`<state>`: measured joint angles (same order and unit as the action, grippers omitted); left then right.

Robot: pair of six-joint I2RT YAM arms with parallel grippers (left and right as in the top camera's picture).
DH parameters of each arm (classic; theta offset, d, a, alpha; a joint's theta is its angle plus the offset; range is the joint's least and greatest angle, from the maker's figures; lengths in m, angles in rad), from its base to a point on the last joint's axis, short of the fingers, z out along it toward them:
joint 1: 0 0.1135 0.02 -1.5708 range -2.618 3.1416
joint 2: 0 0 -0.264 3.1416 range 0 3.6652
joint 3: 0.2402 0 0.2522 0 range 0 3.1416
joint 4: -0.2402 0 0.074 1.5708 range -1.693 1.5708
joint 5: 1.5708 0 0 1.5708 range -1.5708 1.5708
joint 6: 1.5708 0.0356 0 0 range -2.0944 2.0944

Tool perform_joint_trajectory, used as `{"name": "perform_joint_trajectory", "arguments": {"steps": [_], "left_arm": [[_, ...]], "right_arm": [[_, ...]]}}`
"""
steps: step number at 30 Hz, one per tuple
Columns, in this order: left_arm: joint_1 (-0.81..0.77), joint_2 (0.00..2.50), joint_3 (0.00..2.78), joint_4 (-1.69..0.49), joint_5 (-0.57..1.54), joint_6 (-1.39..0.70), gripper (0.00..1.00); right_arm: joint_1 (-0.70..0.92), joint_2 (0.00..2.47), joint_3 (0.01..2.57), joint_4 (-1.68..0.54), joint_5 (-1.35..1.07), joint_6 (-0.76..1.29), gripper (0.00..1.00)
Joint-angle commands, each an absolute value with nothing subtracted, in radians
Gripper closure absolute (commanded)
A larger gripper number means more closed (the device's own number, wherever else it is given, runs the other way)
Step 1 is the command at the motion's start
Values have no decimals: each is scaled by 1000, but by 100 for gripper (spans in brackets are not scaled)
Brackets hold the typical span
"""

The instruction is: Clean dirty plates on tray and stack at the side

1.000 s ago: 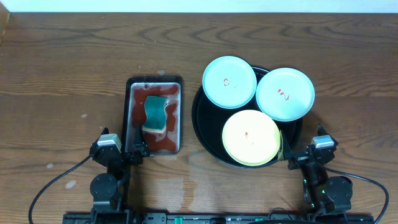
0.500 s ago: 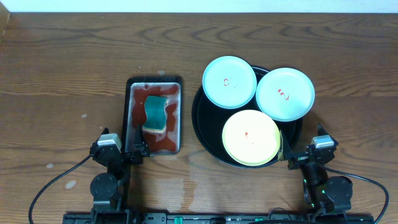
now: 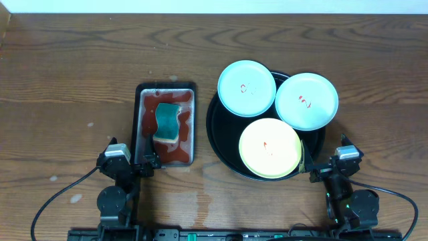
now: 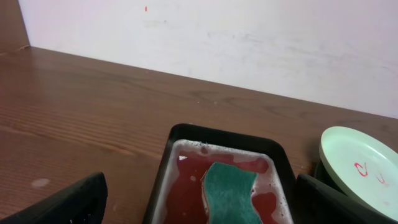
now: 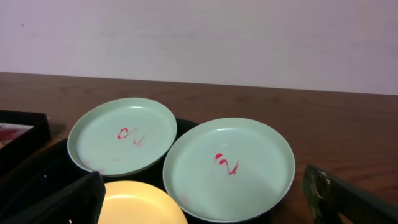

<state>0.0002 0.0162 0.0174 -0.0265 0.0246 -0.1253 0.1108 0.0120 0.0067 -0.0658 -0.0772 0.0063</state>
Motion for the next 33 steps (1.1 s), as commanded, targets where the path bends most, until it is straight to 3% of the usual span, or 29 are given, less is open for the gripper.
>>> {"name": "perform_joint_trajectory", "arguments": {"steps": [1,33], "left_arm": [[6,18,4,-71,22,-105,5],[6,18,4,-65,9,-105,5]], "right_arm": [[119,12,6,-70,-79,-5,1],[119,12,6,-67,-80,-4,1]]}}
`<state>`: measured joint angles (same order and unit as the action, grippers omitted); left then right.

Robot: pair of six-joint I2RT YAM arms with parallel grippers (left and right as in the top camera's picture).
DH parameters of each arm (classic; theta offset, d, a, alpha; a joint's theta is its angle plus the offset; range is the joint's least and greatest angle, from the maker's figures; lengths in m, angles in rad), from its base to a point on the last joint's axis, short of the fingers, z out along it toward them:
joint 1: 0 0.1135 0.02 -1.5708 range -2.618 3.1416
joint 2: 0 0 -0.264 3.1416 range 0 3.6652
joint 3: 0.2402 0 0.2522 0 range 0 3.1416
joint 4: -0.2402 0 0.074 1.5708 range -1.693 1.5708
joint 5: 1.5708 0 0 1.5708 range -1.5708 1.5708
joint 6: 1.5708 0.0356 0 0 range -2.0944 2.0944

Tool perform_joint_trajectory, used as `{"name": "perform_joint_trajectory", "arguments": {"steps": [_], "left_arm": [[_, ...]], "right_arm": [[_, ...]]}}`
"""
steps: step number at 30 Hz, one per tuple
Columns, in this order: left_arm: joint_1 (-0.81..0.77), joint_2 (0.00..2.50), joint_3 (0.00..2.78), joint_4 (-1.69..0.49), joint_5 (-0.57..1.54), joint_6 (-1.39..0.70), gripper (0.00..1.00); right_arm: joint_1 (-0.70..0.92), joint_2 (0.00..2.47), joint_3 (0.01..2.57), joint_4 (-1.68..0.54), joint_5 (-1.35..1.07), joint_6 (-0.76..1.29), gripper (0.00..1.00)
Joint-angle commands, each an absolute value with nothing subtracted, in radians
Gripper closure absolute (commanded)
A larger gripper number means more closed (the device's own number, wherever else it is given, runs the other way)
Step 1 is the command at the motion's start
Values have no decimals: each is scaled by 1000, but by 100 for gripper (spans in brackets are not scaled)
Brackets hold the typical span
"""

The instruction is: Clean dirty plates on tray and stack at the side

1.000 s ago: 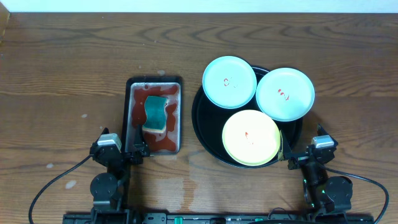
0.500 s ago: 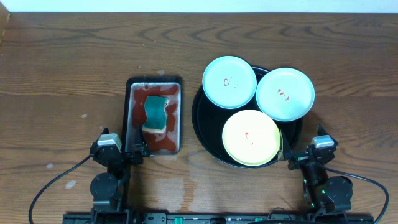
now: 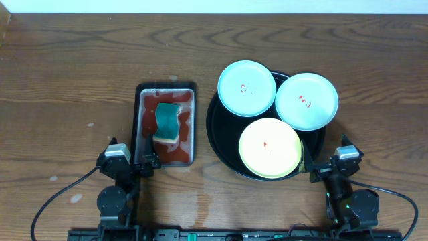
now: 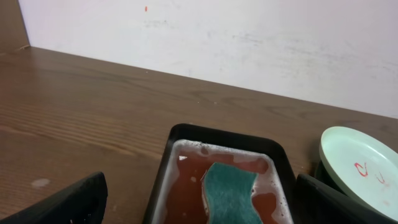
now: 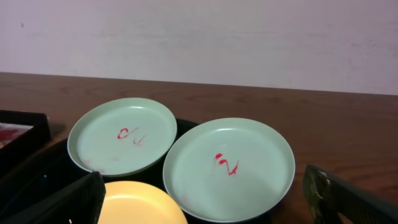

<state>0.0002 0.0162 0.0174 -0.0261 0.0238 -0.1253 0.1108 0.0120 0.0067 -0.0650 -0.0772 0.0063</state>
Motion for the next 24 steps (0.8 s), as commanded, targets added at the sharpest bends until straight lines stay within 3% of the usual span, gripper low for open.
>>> {"name": "perform_joint_trajectory", "arguments": {"steps": [1,15,24], "left_arm": [[6,18,4,-64,8,-105,5],[6,116,101,-175,19,-249,5],[6,393,411,-403,73,-249,5]], "right_arm": [[119,12,6,-67,-80,-4,1],[119,43,69,-68,-146,14,1],[119,339,325,-273,-147,14,1]]}}
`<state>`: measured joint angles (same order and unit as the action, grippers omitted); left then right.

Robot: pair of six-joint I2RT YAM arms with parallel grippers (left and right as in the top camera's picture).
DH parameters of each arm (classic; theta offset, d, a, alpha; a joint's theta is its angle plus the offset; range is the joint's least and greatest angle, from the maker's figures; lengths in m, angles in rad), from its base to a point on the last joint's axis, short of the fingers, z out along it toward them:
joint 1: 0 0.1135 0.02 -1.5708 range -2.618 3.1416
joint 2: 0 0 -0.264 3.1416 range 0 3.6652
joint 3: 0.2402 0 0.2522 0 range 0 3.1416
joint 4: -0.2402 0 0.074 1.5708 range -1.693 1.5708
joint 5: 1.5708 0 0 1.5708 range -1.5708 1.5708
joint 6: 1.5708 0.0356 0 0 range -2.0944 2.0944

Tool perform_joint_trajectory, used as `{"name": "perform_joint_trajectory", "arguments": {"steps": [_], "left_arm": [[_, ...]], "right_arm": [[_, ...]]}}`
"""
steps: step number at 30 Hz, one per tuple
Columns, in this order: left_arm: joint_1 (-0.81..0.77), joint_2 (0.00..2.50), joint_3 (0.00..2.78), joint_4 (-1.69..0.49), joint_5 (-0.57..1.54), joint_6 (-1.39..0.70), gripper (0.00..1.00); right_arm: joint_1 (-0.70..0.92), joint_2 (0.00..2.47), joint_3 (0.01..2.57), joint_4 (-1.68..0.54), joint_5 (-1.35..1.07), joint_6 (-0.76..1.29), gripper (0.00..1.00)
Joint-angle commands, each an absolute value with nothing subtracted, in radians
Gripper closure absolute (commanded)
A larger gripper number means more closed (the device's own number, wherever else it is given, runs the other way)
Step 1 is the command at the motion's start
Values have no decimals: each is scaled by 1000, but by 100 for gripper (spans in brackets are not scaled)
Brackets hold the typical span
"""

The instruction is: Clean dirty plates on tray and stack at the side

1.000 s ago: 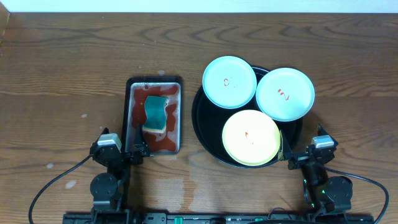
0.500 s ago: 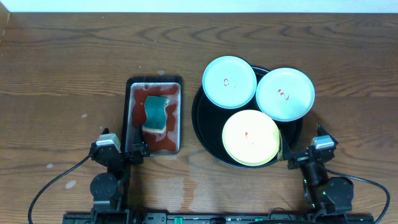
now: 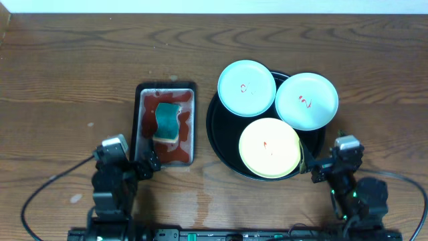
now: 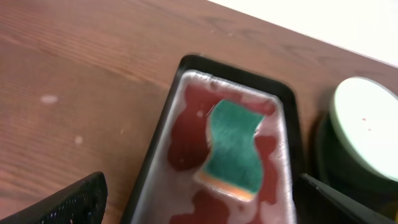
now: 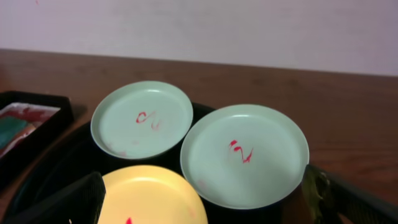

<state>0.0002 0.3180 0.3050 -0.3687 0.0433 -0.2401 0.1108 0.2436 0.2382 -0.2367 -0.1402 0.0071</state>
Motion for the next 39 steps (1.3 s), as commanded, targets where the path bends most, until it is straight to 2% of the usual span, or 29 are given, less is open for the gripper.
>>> {"name": "perform_joint_trajectory", "arguments": {"steps": [1,7,11,19,22,35,39], "left_arm": [[6,431,450,-431,77,-249,5],[6,661,707,-638,158,-249,5],[6,780,857,-852,199,-249,5],[6,856,892,-1110,203,-314,5],[6,856,892,-1114,203,-382,5],[6,859,930,-958,186,-344,2],[2,890,1014,-937,113,-339,2]], "right_arm": [[119,382,358,-300,-147,14,1],[119,630,576,-491,-178,14,1],[119,758,716,-631,-188,12,1],[119,810,771,-707,-261,7,1],[119,810,771,-700,-306,7,1],[119,880,771,-700,-233,55,1],[119,947,771,-699,-232,55,1]]}}
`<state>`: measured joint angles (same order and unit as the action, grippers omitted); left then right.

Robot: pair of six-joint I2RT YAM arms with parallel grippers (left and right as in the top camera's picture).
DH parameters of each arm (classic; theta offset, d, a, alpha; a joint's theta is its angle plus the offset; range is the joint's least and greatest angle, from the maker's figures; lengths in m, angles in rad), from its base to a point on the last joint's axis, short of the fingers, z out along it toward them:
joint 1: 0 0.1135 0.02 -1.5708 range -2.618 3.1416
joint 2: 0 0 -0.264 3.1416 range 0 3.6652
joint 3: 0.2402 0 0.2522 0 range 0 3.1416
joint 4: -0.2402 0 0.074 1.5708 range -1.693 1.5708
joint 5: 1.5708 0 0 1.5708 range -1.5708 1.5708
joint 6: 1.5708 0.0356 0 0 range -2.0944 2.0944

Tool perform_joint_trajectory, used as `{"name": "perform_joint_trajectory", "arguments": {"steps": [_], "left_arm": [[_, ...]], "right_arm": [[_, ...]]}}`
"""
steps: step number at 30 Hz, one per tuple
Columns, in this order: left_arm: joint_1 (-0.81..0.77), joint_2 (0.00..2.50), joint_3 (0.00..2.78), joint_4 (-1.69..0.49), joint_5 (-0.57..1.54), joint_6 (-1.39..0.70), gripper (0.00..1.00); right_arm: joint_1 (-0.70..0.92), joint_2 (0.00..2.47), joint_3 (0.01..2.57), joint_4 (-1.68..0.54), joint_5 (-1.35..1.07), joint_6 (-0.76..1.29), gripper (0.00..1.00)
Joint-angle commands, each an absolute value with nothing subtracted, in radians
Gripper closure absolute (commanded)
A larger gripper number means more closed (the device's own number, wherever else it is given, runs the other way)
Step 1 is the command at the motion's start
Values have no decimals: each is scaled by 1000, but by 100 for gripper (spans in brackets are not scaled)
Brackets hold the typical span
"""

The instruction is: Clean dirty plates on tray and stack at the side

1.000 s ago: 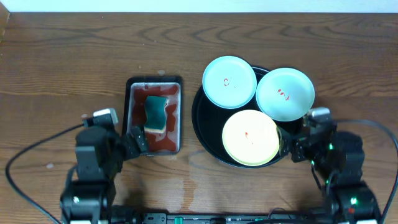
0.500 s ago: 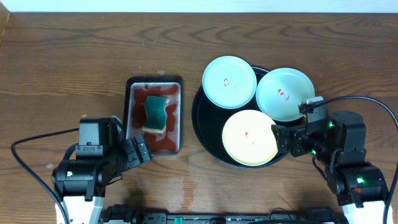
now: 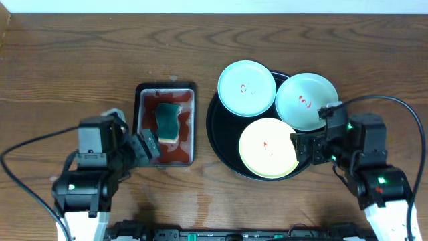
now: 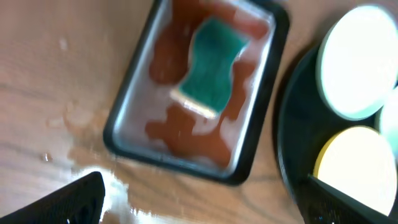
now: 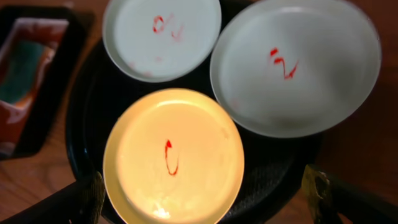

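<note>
A round black tray (image 3: 221,134) holds three plates with red smears: a pale green one (image 3: 247,88) at the back left, a pale green one (image 3: 307,100) at the back right, and a yellow one (image 3: 269,148) in front. A green sponge (image 3: 166,120) lies in a black tub (image 3: 138,120) of red liquid, left of the tray. My left gripper (image 4: 199,211) hangs open above the table in front of the tub. Above the yellow plate (image 5: 174,158), my right gripper (image 5: 202,205) is open and apart from the plate. Neither holds anything.
Spilled water (image 4: 81,155) glistens on the wooden table in front of the tub. Black cables (image 3: 33,161) trail from both arms toward the front edge. A pale wall borders the table's far edge.
Both arms have risen from the front edge and moved farther over the table. The left now looks down on the tub, the right on the tray's plates. Both stay open.
At the two oldest moments both grippers sat low at the front edge, open, facing the tub and plates, with no change. Then both were tilted slightly higher. Now both hang well above the table, the plates and sponge where they were.
</note>
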<state>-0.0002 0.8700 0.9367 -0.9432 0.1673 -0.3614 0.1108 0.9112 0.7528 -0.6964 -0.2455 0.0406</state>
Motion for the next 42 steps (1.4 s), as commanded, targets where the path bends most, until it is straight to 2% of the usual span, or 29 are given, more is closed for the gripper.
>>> {"name": "perform_joint_trajectory", "arguments": {"steps": [1,5,12,24,37,40,42], "left_arm": [[-2,908,1037,-938,104,-325,2],[-33,1013,1106,-936,34,-303,2],[-57,1159,1113,-902,29,-256,2],[-99,1299,1113,-744,52,-136,2],[-134,1564,1112,-709,56,-131,0],[-134,1623,1112,-699,80,-132,2],[-134,1657,1112,-689,80,-132,7]], "right_arm": [[119,964,771,-699,-232,55,1],[119,1028,771,-700,-224,55,1],[119,1096,771,-699,-208,54,1],[119,1103,771,-677,-214,55,1],[119,1104,770,-684,-252,55,1],[119,1104,770,-683,-251,55,1],[119,1105,770,-683,-251,55,1]]}}
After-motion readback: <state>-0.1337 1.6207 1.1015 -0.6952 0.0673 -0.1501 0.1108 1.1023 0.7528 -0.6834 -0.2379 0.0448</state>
